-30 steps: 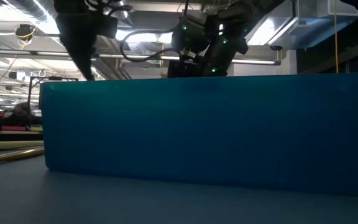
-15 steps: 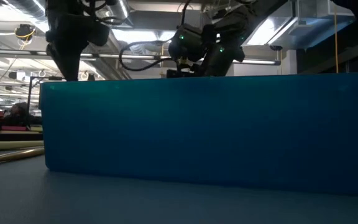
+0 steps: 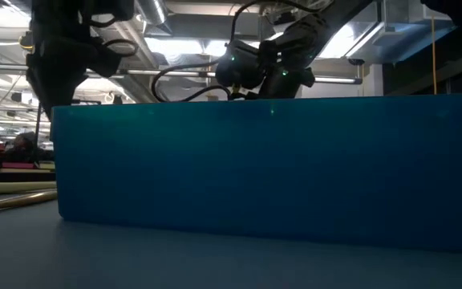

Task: Sort silverware by color (type)
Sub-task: Put the yellow knife into the green bin

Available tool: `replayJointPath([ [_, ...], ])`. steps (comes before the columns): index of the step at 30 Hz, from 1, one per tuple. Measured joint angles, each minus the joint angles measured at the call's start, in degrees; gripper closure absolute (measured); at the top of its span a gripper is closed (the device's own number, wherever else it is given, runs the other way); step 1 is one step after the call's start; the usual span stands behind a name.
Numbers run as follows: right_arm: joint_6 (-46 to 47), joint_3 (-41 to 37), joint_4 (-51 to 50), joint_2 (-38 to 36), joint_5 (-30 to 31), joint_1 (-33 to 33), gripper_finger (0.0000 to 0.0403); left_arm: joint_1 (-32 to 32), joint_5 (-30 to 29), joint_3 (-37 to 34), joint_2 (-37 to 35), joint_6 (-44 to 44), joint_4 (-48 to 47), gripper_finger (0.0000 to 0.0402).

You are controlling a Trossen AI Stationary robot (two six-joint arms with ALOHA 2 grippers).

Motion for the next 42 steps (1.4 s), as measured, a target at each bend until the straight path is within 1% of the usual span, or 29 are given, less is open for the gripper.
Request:
replayJointPath([
  [7,0.0,0.0,0.02,0.0,-0.03,0.07,0.0363,-3.84,0.0,-2.33,0.0,-6.67,1.74,0.0292],
  [14,0.0,0.0,0.0,0.0,-0.03,0.07,0.0323,-7.33,0.36,-5.0,0.0,-11.15,6.81,0.0292],
  [21,0.02,0.0,0.04,0.0,-0.03,0.07,0.0288,-10.78,3.55,-6.43,0.0,-17.98,8.62,0.0292],
  [26,0.02,0.0,0.06,0.0,-0.03,0.07,0.0279,-14.12,7.87,-7.26,0.0,-26.04,9.57,0.0292],
  [29,0.02,0.0,0.06,0.0,-0.03,0.07,0.0279,-16.53,9.41,-7.36,0.0,-31.5,10.05,0.0292],
  [35,0.02,0.0,0.06,0.0,-0.03,0.07,0.0278,-19.75,8.06,-7.36,0.0,-37.86,12.28,0.0292],
  [42,0.02,0.0,0.06,-0.02,-0.03,0.07,0.0278,-20.48,1.9,-7.36,0.0,-38.19,13.44,0.0292],
])
